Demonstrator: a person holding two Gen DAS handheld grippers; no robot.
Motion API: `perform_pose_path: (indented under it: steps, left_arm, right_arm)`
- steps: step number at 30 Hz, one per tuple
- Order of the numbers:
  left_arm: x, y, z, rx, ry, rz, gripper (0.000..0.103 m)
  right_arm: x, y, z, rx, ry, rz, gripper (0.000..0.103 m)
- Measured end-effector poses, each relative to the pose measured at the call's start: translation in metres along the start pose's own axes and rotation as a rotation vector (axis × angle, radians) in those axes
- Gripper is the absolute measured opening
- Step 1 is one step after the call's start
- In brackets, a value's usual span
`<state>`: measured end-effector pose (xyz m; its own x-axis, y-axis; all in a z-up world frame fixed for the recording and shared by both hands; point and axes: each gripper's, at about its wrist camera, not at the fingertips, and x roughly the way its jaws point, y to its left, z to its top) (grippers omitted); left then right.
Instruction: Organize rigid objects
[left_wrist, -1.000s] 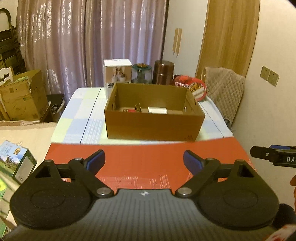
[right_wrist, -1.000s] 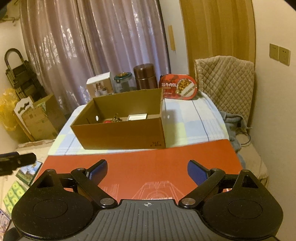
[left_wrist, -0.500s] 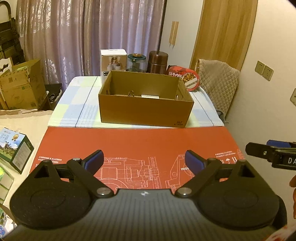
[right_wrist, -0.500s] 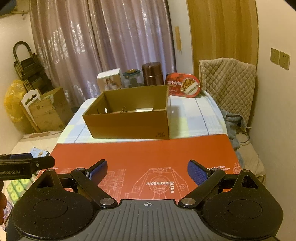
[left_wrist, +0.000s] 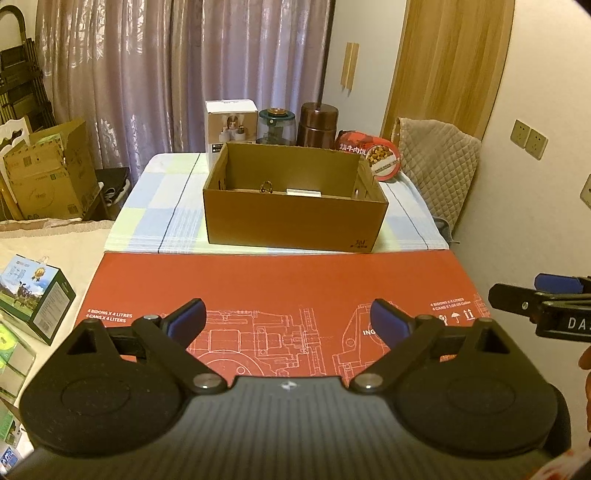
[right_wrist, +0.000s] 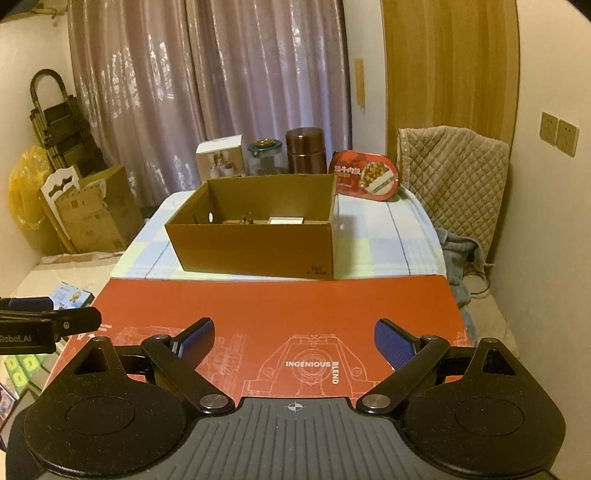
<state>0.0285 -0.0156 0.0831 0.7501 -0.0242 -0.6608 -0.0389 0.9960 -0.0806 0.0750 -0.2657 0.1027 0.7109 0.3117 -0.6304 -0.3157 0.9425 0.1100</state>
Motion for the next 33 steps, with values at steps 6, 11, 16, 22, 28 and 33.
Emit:
perform_pose_path:
  steps: [6, 11, 16, 22, 28, 33]
  left_arm:
    - [0.0, -0.001, -0.002, 0.008, 0.005, 0.007, 0.094]
    - [0.002, 0.0, -0.004, 0.012, 0.014, 0.001, 0.094]
    - [0.004, -0.002, -0.007, 0.014, 0.017, -0.003, 0.094]
    - [0.006, -0.003, -0.009, 0.021, 0.022, -0.005, 0.094]
    - [0.006, -0.004, -0.011, 0.026, 0.022, -0.005, 0.094]
    - [0.006, -0.005, -0.011, 0.028, 0.024, -0.004, 0.094]
  right_arm:
    - [0.0, 0.003, -0.002, -0.012, 0.006, -0.007, 0.091]
    - [0.002, 0.004, -0.004, -0.011, 0.016, -0.002, 0.091]
    - [0.003, 0.003, -0.005, -0.007, 0.021, -0.002, 0.091]
    - [0.005, 0.004, -0.006, -0.004, 0.028, 0.001, 0.091]
    - [0.006, 0.005, -0.007, -0.005, 0.028, 0.002, 0.091]
    - [0.007, 0.005, -0.007, -0.004, 0.031, 0.002, 0.091]
